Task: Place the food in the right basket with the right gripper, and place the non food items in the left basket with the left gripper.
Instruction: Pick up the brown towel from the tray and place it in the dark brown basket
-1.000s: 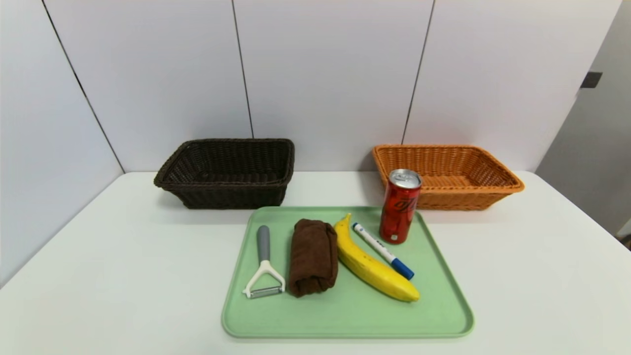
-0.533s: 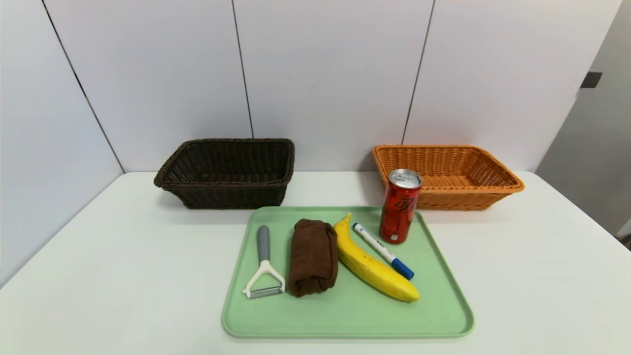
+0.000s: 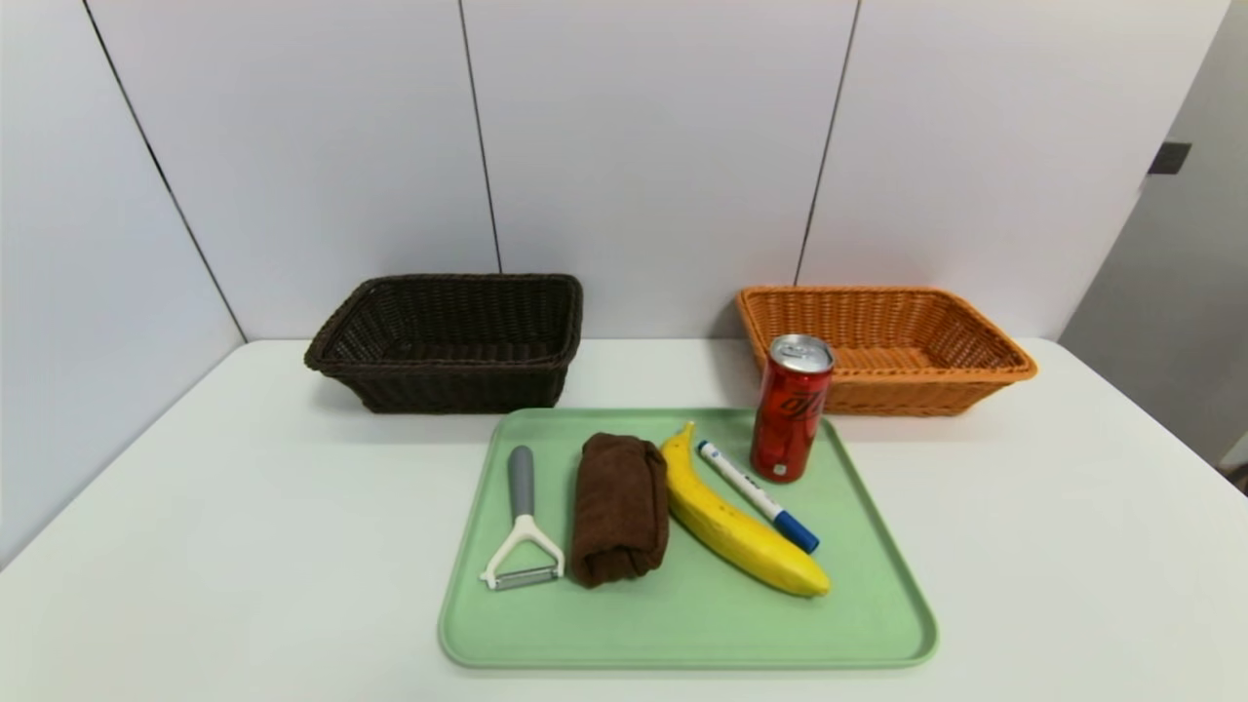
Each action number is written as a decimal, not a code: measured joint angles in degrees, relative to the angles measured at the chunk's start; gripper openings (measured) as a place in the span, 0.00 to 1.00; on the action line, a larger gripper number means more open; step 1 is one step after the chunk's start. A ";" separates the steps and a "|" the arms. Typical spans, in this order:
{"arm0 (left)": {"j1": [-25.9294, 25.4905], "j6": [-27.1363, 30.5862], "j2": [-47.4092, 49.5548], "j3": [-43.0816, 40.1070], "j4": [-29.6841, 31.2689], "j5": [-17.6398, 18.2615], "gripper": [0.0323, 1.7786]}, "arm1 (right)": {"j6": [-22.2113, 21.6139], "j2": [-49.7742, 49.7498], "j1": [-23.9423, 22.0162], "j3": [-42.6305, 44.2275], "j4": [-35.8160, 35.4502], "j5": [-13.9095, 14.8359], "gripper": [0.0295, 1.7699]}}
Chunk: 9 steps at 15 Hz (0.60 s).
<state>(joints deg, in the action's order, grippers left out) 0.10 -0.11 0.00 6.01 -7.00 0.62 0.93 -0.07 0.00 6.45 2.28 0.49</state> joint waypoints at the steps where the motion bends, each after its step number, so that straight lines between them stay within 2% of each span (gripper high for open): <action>1: 0.00 -1.04 0.00 3.24 -3.72 0.98 1.00 | 0.00 0.07 0.00 3.39 4.05 -0.11 0.99; 4: -0.02 -3.02 -1.49 12.46 -15.13 4.94 1.00 | 0.30 2.00 0.02 10.41 15.14 -0.28 0.99; 9: 0.00 -3.35 -11.92 20.94 -18.60 5.81 1.00 | 0.30 10.74 0.84 14.28 15.93 0.02 0.99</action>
<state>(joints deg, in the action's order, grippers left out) 0.10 -3.46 -11.92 26.95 -25.60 6.44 1.23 10.67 0.84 20.72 18.21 0.51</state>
